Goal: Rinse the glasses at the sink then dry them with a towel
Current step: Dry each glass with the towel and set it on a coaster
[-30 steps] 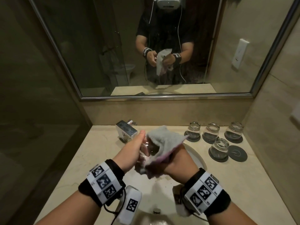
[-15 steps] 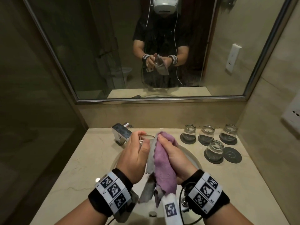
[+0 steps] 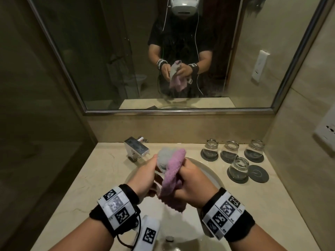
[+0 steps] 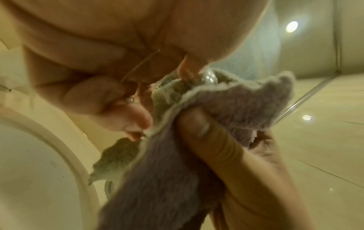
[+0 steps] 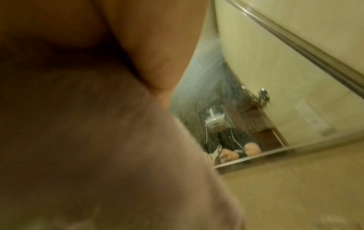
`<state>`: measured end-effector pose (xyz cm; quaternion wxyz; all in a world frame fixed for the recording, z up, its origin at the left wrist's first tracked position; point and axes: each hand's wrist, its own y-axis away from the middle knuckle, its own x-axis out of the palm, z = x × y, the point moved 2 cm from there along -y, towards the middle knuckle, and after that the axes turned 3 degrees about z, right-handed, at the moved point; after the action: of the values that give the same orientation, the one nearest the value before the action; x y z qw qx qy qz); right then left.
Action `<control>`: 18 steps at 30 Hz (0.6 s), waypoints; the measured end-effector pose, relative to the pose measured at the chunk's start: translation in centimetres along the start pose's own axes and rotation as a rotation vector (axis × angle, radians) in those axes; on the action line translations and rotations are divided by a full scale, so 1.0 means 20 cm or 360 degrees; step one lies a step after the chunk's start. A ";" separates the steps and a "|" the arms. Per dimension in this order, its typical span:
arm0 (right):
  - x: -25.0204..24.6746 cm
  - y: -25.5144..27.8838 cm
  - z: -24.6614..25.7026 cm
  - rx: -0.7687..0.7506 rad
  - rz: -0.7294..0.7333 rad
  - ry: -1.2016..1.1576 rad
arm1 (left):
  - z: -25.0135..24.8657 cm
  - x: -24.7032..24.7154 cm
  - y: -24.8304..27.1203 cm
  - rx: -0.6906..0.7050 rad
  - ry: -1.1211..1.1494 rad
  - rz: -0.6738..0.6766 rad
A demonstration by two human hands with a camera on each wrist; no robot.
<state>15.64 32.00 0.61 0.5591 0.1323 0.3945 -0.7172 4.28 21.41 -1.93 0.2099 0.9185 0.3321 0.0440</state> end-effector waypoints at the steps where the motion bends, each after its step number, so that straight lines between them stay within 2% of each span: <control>1: 0.01 0.00 -0.01 0.0003 -0.0093 -0.0039 | -0.01 0.00 0.00 0.0058 0.0057 -0.0045; 3: 0.02 0.00 -0.02 0.0184 -0.0296 -0.0379 | -0.02 0.01 0.00 0.0230 0.0129 -0.0211; 6: 0.01 -0.05 0.00 0.0615 -0.0415 -0.1312 | -0.05 0.04 0.04 0.0660 -0.0103 -0.0291; 9: 0.02 -0.08 -0.01 0.0920 -0.0254 -0.2163 | -0.08 0.05 0.14 0.0955 -0.0594 -0.0374; 11: 0.01 -0.07 0.00 0.0937 -0.0068 -0.2386 | -0.13 0.04 0.19 0.1150 -0.0869 -0.0386; 13: -0.01 -0.04 0.01 0.0914 0.0087 -0.2207 | -0.18 0.00 0.21 0.1256 -0.0911 -0.0324; 15: -0.05 -0.03 0.06 0.0851 0.0201 -0.1621 | -0.20 -0.05 0.19 0.1249 -0.0913 -0.0236; 17: -0.08 -0.03 0.12 0.0729 0.0301 -0.0959 | -0.20 -0.05 0.19 0.1236 -0.1126 -0.0195; 18: -0.08 -0.04 0.15 0.0663 0.0331 -0.0745 | -0.19 -0.04 0.19 0.1221 -0.1260 -0.0200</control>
<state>16.17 31.07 4.01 0.6657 0.1149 0.0845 -0.7325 5.03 19.66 3.21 -0.0285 0.8539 0.2742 -0.4414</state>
